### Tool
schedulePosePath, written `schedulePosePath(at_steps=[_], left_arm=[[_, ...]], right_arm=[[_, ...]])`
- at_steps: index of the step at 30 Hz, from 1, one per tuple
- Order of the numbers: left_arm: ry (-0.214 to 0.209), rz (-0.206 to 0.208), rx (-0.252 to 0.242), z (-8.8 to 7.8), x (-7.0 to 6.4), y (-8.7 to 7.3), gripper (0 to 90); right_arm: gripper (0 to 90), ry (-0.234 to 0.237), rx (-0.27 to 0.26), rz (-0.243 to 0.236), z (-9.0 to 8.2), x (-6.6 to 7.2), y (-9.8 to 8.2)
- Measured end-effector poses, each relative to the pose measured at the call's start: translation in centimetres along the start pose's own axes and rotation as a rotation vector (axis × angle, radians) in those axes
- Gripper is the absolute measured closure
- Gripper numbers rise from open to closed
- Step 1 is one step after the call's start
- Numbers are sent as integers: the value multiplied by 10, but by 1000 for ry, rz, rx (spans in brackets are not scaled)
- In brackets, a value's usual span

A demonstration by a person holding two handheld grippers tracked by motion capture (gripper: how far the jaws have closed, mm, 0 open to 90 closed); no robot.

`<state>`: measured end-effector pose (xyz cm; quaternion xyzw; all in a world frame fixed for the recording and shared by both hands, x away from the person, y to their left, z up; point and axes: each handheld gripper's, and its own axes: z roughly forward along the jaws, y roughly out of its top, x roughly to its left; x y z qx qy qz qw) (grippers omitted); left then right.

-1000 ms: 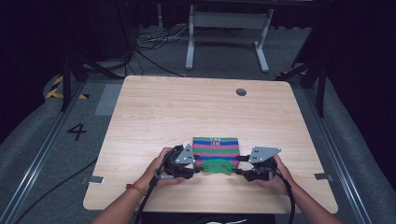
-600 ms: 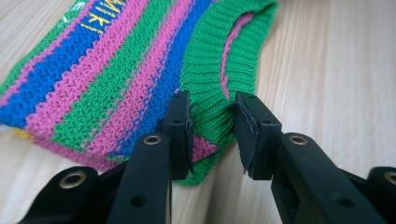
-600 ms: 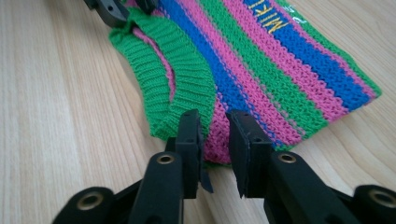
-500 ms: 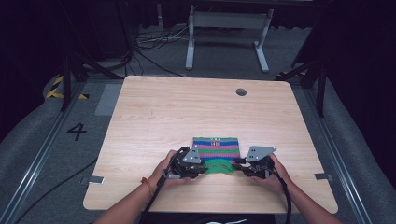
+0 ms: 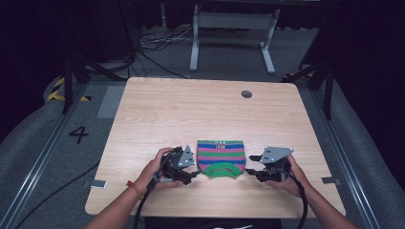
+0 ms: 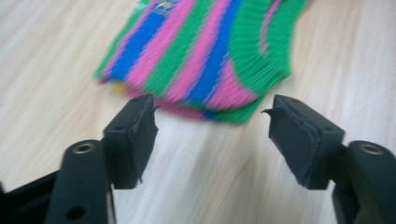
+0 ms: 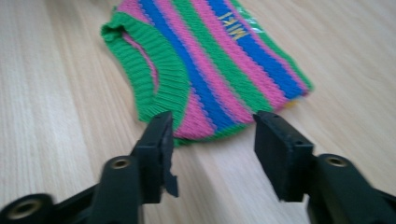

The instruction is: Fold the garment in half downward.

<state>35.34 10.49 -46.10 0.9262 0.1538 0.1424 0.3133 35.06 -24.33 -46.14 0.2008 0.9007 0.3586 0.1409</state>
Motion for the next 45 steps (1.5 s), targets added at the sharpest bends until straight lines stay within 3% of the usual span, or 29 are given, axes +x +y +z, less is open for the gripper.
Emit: schedulePosePath(at_steps=[6,8,12,18,22,28,30,37,45], left_arm=[[32,-16,30,-30,10,-24,250],[57,-17,46,-38,12,-33,230],[97,-41,75,-49,15,-50,222],[116,-82,88,-61,17,-74,182],[136,-101,128,-69,21,-91,184],[140,-152,120,-79,23,-109,179],[135,-165,114,-81,23,-115,177],[121,-226,84,-87,21,-137,170],[97,-321,43,-88,21,-159,168]], right_arm=[[336,-68,-2,11,-23,-8,-7],[300,-113,21,22,-28,-9,-12],[270,-130,43,25,-34,-10,-22],[246,-162,65,40,-41,-12,-39],[242,-166,73,61,-45,-14,-54],[228,-182,82,85,-52,-15,-70],[227,-189,67,123,-58,-17,-80],[225,-202,60,182,-69,-20,-102],[216,-219,25,292,-78,-22,-127]])
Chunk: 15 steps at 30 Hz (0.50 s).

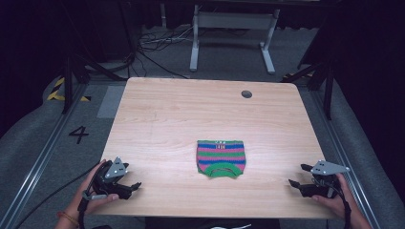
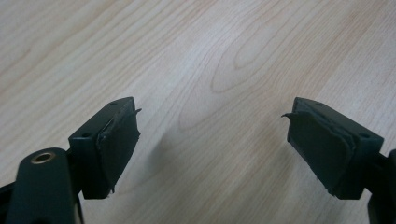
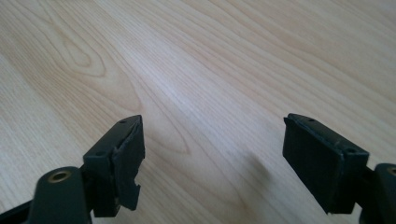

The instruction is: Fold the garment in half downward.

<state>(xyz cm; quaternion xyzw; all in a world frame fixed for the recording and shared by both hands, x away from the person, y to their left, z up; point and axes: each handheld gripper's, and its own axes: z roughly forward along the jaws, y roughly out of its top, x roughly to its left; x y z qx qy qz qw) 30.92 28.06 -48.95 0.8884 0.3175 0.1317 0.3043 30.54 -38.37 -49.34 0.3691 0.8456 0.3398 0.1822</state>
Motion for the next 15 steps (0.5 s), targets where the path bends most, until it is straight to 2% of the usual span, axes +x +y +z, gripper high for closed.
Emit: schedulePosePath(at_steps=[2,5,8,15], left_arm=[[-9,-22,-8,1,1,-5,168],[-38,-82,-46,3,4,-12,154],[-23,-91,-56,2,3,-14,145],[-6,-98,-58,2,2,-15,141]], right_arm=[[210,5,-1,29,-1,-2,-6],[203,7,-2,53,-2,-4,-13],[186,26,-17,97,-3,-5,-19],[167,26,-13,95,-3,-6,-20]])
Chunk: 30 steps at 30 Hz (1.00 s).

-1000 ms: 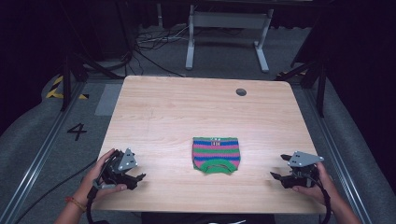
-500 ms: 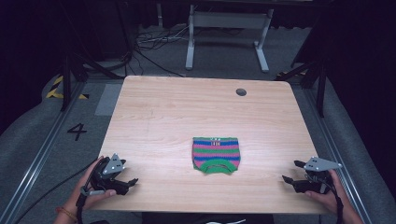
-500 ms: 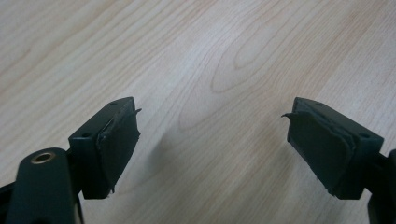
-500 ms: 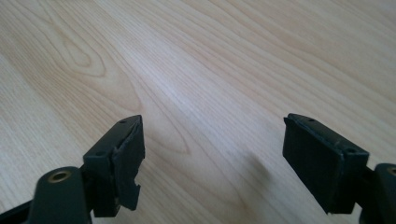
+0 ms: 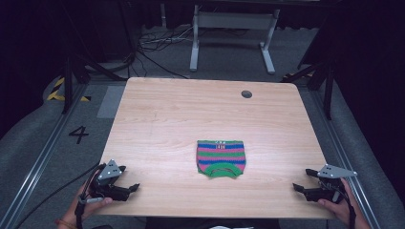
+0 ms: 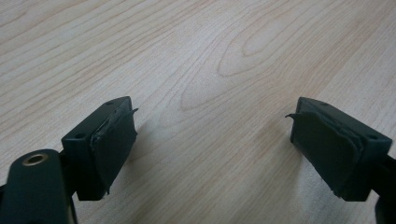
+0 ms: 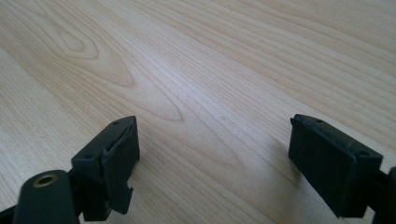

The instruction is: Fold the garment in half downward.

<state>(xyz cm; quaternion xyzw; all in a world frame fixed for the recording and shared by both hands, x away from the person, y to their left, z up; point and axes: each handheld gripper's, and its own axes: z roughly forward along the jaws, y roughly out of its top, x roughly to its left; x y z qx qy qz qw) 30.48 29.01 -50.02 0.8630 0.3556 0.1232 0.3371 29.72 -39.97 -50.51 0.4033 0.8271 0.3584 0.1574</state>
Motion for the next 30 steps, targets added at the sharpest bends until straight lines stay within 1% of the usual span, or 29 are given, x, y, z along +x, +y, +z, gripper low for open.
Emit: schedulePosePath(at_steps=[2,4,9,12,15,20,24,27,30], left_arm=[[13,-12,1,-1,-1,-1,141],[14,-23,3,-1,-2,-1,142],[17,-23,3,-1,-1,-1,141],[28,-30,7,0,-3,0,129],[29,-37,6,0,-3,0,121],[32,-35,7,1,-3,0,115],[32,-40,13,2,-3,1,101],[31,-43,17,3,-3,2,78],[31,-42,17,3,-3,2,78]], right_arm=[[166,0,1,0,0,0,0],[166,-1,1,1,0,0,0],[164,-2,0,1,0,0,0],[158,-9,1,8,1,0,0],[158,-10,1,8,1,0,0],[156,-10,1,8,1,0,0],[96,-29,13,25,2,-1,1],[79,-36,20,34,3,-1,2],[65,-40,23,38,3,-1,2]])
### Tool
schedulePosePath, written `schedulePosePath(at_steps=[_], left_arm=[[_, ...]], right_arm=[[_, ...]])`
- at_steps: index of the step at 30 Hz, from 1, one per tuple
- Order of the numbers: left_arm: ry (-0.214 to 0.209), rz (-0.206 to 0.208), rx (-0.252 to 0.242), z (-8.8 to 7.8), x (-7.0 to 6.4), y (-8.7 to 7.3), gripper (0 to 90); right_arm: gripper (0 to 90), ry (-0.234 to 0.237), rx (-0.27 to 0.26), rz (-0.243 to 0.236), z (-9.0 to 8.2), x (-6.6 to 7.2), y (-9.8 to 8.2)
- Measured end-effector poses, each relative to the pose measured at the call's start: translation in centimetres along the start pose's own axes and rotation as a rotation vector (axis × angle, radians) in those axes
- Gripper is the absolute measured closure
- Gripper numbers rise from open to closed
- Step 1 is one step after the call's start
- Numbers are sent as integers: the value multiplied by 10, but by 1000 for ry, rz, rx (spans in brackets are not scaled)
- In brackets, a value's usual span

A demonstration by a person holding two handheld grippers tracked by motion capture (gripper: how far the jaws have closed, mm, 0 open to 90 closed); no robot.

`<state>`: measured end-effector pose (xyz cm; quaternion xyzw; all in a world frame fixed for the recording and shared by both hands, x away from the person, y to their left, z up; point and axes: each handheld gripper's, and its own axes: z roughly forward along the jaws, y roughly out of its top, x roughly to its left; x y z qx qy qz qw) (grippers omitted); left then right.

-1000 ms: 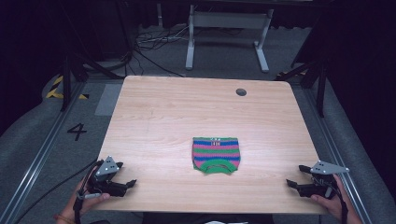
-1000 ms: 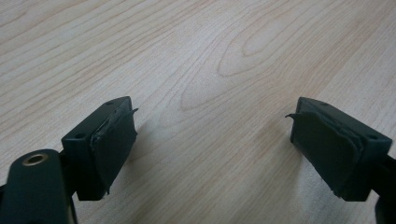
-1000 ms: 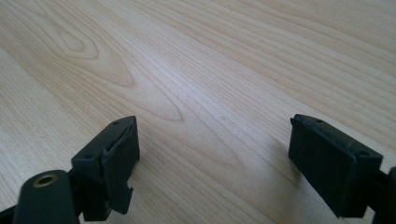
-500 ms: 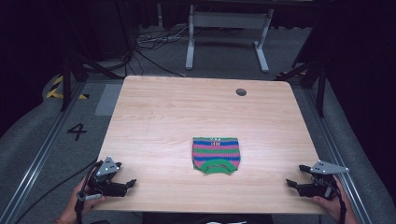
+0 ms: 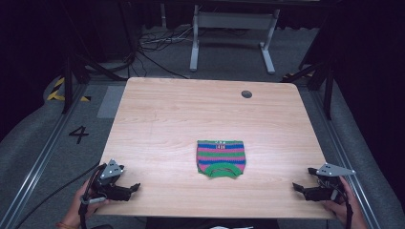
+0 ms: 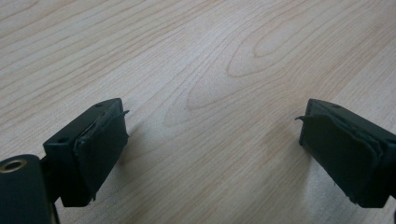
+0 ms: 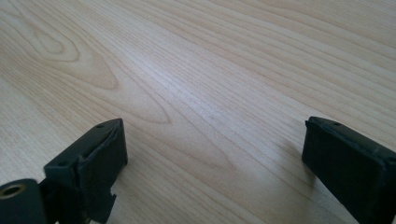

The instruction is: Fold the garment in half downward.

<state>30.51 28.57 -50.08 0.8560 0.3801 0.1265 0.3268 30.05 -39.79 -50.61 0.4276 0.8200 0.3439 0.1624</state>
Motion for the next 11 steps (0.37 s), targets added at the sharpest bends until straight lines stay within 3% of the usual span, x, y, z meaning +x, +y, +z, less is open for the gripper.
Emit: schedulePosePath(at_steps=[6,11], left_arm=[[10,0,0,1,0,1,68],[21,-18,23,6,-2,5,0]], right_arm=[[24,-11,10,8,1,-1,1],[1,-17,17,19,3,-1,2]])
